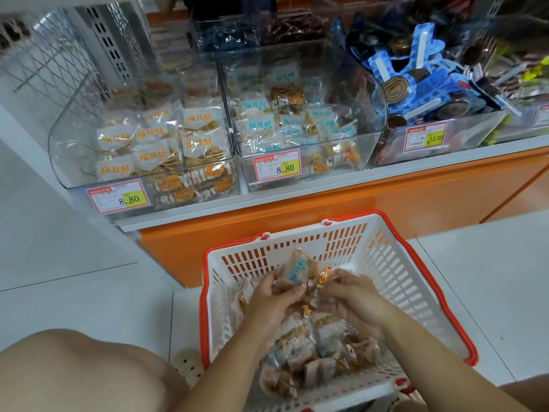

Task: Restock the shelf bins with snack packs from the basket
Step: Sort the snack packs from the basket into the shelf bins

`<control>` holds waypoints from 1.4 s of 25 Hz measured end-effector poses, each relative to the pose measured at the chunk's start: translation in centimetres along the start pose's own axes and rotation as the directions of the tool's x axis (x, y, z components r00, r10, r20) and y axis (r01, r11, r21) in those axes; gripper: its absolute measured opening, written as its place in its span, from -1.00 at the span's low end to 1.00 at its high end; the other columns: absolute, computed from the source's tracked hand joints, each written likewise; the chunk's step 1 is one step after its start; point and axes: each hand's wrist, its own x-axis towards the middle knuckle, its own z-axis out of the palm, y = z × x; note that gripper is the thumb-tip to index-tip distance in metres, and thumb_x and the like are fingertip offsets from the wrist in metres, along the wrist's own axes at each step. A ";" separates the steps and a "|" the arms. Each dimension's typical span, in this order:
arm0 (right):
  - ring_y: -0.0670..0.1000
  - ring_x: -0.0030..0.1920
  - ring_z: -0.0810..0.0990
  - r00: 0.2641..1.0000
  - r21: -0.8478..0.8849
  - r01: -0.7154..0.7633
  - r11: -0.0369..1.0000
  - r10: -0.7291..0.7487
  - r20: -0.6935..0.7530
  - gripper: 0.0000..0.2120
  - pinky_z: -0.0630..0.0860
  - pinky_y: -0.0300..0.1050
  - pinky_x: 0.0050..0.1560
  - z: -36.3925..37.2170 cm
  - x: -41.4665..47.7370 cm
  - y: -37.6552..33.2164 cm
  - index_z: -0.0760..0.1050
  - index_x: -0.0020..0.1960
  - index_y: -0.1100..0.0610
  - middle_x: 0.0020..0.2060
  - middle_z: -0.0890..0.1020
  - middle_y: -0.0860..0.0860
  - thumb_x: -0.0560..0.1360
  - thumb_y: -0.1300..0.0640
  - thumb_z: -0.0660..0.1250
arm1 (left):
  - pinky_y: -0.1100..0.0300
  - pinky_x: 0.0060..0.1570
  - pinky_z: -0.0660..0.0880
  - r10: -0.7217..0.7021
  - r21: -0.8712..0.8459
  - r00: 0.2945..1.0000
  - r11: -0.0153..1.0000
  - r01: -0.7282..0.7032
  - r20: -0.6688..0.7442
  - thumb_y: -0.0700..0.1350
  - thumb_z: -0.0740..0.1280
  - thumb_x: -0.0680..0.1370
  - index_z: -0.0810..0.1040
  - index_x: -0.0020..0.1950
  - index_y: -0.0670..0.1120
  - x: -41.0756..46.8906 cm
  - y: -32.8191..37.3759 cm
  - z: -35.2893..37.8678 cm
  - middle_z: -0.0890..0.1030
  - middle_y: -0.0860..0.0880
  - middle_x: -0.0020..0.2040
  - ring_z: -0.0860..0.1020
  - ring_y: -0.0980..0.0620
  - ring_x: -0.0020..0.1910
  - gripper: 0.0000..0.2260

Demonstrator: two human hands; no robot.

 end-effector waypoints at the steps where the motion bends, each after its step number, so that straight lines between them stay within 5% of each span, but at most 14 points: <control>1: 0.18 0.05 0.62 0.999 -0.125 0.001 0.992 -0.005 -0.036 -0.51 0.55 0.10 0.19 0.0 0.0 -0.4 0.42 0.29 0.19 0.06 0.59 0.24 0.39 0.26 0.45 | 0.10 0.01 0.61 0.007 0.070 1.000 0.998 -0.005 -0.016 -0.20 0.48 0.47 0.46 0.28 0.01 0.2 0.0 -0.1 0.70 0.03 0.02 0.69 0.05 -0.02 -0.57; 4: 0.02 0.09 0.63 0.987 -0.341 0.066 0.938 -0.112 -0.117 -0.63 0.55 -0.03 0.16 -0.1 0.0 -1.2 0.52 0.23 -0.14 0.08 0.62 -0.03 0.45 0.04 0.47 | 0.10 0.03 0.62 0.006 0.236 1.000 0.972 -0.004 -0.006 -0.12 0.53 0.42 0.40 0.26 0.09 0.5 0.4 -0.5 0.65 0.06 0.08 0.68 0.11 -0.04 -0.51; 8: 0.09 0.00 0.67 0.980 -0.245 0.094 0.965 -0.132 -0.147 -0.77 0.53 0.00 0.06 -0.5 0.4 -0.7 0.62 0.12 0.08 -0.02 0.71 0.05 0.46 0.15 0.45 | 0.04 -0.03 0.63 -0.017 0.045 1.000 0.999 0.018 -0.022 -0.20 0.49 0.45 0.46 0.26 -0.02 0.7 0.5 -0.2 0.67 -0.06 0.09 0.69 -0.03 -0.02 -0.57; 12: 0.19 0.02 0.65 0.989 -0.133 0.030 0.991 -0.049 -0.141 -0.70 0.51 0.09 0.14 -0.6 0.8 -0.1 0.49 0.16 0.29 0.01 0.68 0.23 0.46 0.27 0.43 | -0.08 0.06 0.61 -0.040 -0.093 0.998 0.995 0.036 -0.041 -0.25 0.43 0.50 0.55 0.21 -0.09 1.0 0.7 -0.4 0.69 -0.06 0.08 0.67 -0.02 0.05 -0.71; 16: 0.20 0.13 0.63 0.994 -0.089 0.036 0.995 -0.044 -0.095 -0.65 0.47 0.13 0.22 -0.3 0.5 -0.5 0.49 0.16 0.24 0.05 0.68 0.19 0.43 0.18 0.48 | -0.06 0.04 0.62 0.009 -0.020 0.999 1.000 -0.010 -0.053 -0.23 0.41 0.52 0.56 0.21 -0.05 0.5 1.3 -0.1 0.70 0.00 0.07 0.67 0.01 0.06 -0.72; 20: 0.06 0.09 0.66 0.976 -0.243 0.171 0.955 -0.198 -0.095 -0.60 0.57 -0.01 0.14 2.0 -1.6 -3.4 0.58 0.12 0.14 0.03 0.70 0.07 0.36 -0.05 0.45 | 0.08 -0.02 0.64 0.162 0.213 0.986 0.966 -0.150 -0.042 -0.12 0.43 0.51 0.55 0.22 0.03 -1.1 4.5 1.5 0.68 0.09 0.06 0.67 0.16 -0.01 -0.71; 22: 0.04 0.05 0.68 0.935 -0.292 0.313 0.904 -0.347 -0.073 -0.65 0.56 -0.08 0.10 3.1 -2.5 -6.6 0.60 0.13 0.10 -0.01 0.71 0.06 0.40 -0.01 0.43 | 0.21 -0.02 0.62 0.330 0.390 0.944 0.870 -0.301 -0.008 -0.05 0.43 0.51 0.54 0.18 0.13 -1.8 7.9 2.1 0.66 0.16 0.08 0.64 0.26 -0.02 -0.74; 25: 0.20 0.05 0.63 0.833 -0.386 0.478 0.789 -0.546 -0.084 -0.57 0.50 0.17 0.18 4.5 -2.9 -13.1 0.57 0.15 -0.01 -0.04 0.64 0.24 0.34 -0.13 0.51 | 0.38 -0.03 0.54 0.627 0.612 0.775 0.580 -0.537 0.085 0.01 0.37 0.55 0.52 0.18 0.19 -3.0 14.9 1.7 0.61 0.25 0.06 0.56 0.36 0.02 -0.78; 27: 0.11 0.03 0.65 0.726 -0.449 0.556 0.700 -0.671 -0.148 -0.58 0.54 0.07 0.14 5.5 -1.8 -18.0 0.49 0.15 -0.05 -0.05 0.64 0.19 0.35 -0.13 0.47 | 0.37 0.12 0.47 0.787 0.778 0.608 0.316 -0.544 0.106 0.05 0.30 0.58 0.45 0.30 0.19 -2.6 19.0 0.5 0.52 0.29 0.16 0.50 0.31 0.11 -0.71; 29: 0.05 -0.02 0.66 0.633 -0.580 0.557 0.595 -0.756 -0.167 -0.63 0.57 0.03 0.02 6.1 0.8 -22.6 0.43 0.16 -0.04 -0.06 0.65 0.09 0.43 -0.10 0.43 | 0.26 0.37 0.22 0.869 0.914 0.479 0.089 -0.397 0.124 0.09 0.25 0.59 0.33 0.45 0.13 -0.9 21.7 -1.1 0.41 0.22 0.34 0.36 0.21 0.33 -0.58; 31: 0.11 -0.04 0.63 0.599 -0.682 0.497 0.537 -0.780 -0.178 -0.55 0.55 0.08 -0.05 6.0 5.0 -26.5 0.38 0.27 0.03 -0.06 0.62 0.07 0.47 -0.09 0.42 | 0.24 0.40 -0.03 0.860 0.963 0.492 0.002 -0.268 0.135 0.14 0.17 0.61 0.14 0.56 0.08 1.2 22.9 -2.3 0.25 0.14 0.52 0.16 0.14 0.49 -0.46; 35: 0.12 0.19 0.52 0.680 -0.781 0.283 0.557 -0.691 -0.246 -0.48 0.43 -0.08 0.15 6.2 12.5 -30.3 0.31 0.37 0.21 0.18 0.53 0.10 0.53 0.01 0.38 | 0.23 0.37 -0.12 0.812 0.961 0.570 0.048 -0.273 0.121 0.14 -0.02 0.65 -0.06 0.60 0.06 4.0 23.0 -3.1 0.11 0.12 0.58 0.07 0.13 0.55 -0.46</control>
